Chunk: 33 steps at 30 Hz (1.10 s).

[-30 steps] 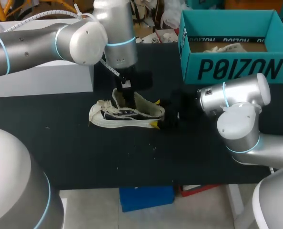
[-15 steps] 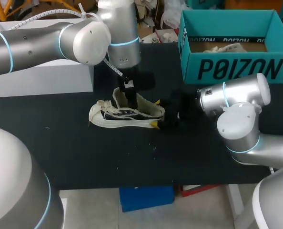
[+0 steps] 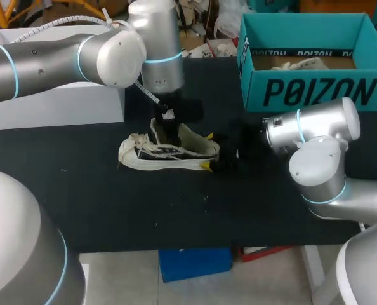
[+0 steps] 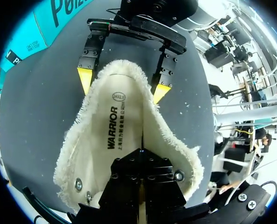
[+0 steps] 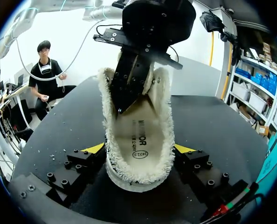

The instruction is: Take the shoe out of the shoebox, open the shoe tongue, remove and reinsert the insole, then place the shoe into the shoebox

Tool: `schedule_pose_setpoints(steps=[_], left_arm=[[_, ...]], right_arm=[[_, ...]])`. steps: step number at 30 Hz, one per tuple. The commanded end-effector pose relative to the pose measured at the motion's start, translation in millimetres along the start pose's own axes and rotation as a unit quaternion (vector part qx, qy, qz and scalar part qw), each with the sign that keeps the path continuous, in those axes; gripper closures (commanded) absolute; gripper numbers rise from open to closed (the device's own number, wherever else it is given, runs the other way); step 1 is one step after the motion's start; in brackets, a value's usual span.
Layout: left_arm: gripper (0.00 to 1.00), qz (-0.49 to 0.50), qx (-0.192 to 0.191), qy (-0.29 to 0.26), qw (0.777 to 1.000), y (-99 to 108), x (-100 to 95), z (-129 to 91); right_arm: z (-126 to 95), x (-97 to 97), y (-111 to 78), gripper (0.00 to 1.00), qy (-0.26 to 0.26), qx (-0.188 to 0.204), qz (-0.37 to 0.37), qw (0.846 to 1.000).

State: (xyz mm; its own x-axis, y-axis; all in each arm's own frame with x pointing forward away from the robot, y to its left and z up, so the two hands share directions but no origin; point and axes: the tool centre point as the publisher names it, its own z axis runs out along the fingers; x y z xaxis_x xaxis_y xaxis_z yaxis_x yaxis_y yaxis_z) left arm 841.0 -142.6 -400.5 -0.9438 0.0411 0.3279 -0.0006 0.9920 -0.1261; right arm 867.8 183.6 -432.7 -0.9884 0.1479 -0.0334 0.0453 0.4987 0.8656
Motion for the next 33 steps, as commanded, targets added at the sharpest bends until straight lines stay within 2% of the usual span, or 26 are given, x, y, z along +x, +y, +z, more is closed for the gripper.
schedule_pose_setpoints(steps=[1,12,20,21,22,24,26,29,33], left_arm=[[1.0,0.001,-0.001,0.001,1.0,0.0,1.4,2.8],[1.0,-0.007,0.005,0.002,1.0,2.7,0.5,19.2],[1.0,-0.008,0.007,-0.005,1.0,2.1,0.1,18.4],[0.94,-0.008,0.01,-0.006,1.0,2.0,0.1,17.6],[0.78,-0.008,0.011,-0.007,1.0,2.0,0.2,17.3],[0.57,-0.009,0.012,-0.009,1.0,1.9,0.1,17.2],[0.46,-0.009,0.014,-0.018,1.0,1.7,-0.1,17.3],[0.6,-0.011,0.01,-0.025,1.0,1.1,1.3,19.0],[0.62,-0.02,-0.008,-0.045,0.999,0.4,1.1,24.9]], right_arm=[[3.8,-0.8,-2.2,1.0,-0.001,0.002,0.001,1.0],[3.8,-0.8,-2.2,1.0,-0.001,0.002,0.001,1.0],[3.8,-0.8,-2.2,1.0,-0.001,0.002,0.001,1.0],[3.8,-0.8,-2.2,1.0,-0.001,0.002,0.001,1.0],[3.8,-0.8,-2.2,1.0,-0.001,0.002,0.001,1.0],[3.8,-0.8,-2.2,1.0,-0.001,0.002,0.001,1.0],[3.8,-0.8,-2.2,1.0,-0.001,0.002,0.001,1.0],[3.8,-0.8,-2.2,1.0,-0.001,0.002,0.001,1.0],[3.8,-0.8,-2.2,1.0,-0.001,0.002,0.001,1.0]])
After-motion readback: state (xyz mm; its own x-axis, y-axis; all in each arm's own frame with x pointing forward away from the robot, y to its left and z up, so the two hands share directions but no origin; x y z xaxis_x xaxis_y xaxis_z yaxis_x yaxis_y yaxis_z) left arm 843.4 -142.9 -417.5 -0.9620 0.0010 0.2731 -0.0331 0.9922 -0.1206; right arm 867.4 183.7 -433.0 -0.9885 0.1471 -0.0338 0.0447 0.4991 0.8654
